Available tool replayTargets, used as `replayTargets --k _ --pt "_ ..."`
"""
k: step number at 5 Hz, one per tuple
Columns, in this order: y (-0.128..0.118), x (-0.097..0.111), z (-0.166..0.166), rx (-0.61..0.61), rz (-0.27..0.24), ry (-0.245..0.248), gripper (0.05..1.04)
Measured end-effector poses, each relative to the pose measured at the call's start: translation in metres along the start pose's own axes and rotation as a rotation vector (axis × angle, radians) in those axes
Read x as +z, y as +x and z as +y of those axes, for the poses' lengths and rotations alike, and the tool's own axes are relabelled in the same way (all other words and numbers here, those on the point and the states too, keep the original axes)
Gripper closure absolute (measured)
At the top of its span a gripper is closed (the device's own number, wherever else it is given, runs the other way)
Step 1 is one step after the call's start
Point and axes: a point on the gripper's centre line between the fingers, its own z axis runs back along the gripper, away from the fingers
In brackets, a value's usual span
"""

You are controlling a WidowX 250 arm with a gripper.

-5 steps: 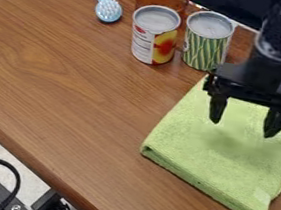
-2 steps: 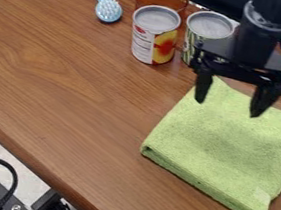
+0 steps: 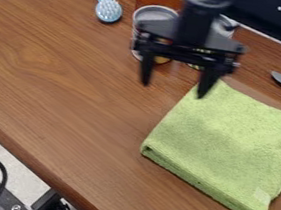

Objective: Move the green cloth from the left upper table to the meddle of the table

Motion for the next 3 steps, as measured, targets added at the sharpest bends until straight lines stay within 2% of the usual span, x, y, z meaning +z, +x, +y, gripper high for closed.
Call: replayTargets --k 1,2,3 --pt "-0.001 -0.001 0.032 -0.021 -0.028 -0.025 0.085" --pt "0.0 -0.003 0.053 -0.013 -0.041 -0.027 0.084" --pt "0.002 -0.007 0.073 0.0 -0.034 -0.002 0.084"
